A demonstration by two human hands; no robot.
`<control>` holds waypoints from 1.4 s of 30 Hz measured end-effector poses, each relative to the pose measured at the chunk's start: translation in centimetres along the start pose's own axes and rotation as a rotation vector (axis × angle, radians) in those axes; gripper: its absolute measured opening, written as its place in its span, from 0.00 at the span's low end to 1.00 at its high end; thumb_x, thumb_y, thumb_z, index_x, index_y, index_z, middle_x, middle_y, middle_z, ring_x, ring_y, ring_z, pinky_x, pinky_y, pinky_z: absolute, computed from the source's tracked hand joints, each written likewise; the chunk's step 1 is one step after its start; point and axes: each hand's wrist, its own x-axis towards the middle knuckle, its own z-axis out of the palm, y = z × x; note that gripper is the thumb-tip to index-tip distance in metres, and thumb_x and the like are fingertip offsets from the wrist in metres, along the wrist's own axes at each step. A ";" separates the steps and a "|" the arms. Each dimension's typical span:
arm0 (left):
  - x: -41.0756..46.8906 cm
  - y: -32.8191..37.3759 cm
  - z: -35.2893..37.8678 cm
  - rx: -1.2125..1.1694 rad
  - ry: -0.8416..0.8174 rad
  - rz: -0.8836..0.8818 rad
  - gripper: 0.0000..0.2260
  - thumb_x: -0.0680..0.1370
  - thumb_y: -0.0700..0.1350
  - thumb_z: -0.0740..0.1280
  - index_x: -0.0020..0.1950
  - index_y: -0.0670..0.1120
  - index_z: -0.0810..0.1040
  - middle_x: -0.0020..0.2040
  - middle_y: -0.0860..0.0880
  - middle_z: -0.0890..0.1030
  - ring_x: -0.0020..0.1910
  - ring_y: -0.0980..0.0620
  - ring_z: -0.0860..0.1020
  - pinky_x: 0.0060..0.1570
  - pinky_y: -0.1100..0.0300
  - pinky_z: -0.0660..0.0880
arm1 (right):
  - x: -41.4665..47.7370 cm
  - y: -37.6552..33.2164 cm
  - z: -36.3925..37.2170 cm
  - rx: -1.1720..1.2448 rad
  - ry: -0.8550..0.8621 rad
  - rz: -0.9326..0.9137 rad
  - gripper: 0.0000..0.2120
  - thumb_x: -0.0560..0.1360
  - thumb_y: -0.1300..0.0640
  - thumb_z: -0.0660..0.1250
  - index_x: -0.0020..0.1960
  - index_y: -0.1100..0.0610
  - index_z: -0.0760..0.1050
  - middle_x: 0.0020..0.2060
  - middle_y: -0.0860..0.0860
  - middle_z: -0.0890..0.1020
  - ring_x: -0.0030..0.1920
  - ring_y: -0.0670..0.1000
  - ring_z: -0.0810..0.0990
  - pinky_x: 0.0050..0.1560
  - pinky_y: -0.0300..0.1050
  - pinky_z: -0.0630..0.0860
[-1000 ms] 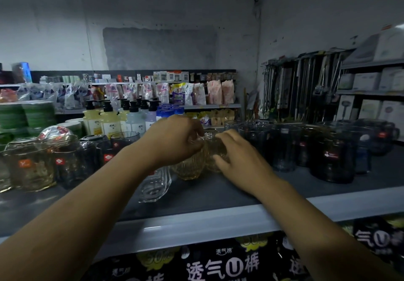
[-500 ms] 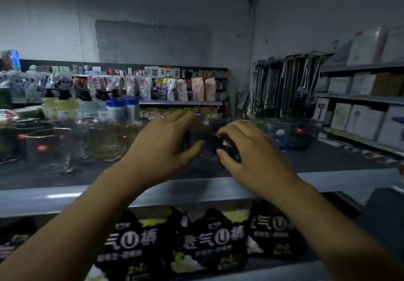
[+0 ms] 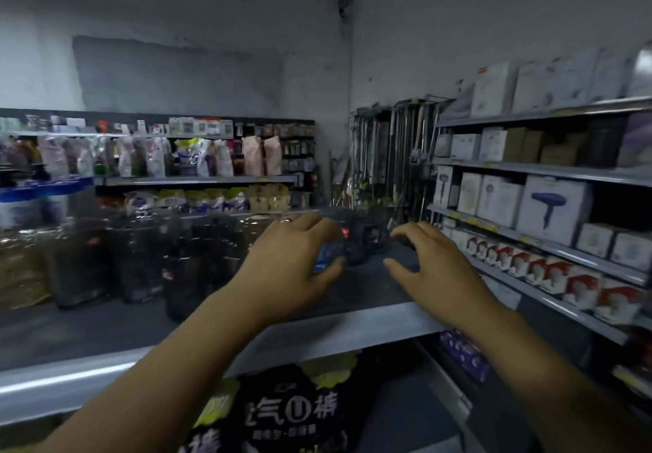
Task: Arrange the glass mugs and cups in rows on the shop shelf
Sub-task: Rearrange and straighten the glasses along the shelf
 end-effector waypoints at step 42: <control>25.5 -2.1 12.0 -0.262 -0.405 -0.269 0.33 0.61 0.67 0.75 0.65 0.62 0.78 0.52 0.57 0.84 0.49 0.59 0.83 0.53 0.53 0.81 | 21.2 19.2 3.8 0.623 0.018 -0.286 0.06 0.83 0.55 0.64 0.52 0.57 0.77 0.42 0.49 0.83 0.35 0.45 0.82 0.35 0.41 0.78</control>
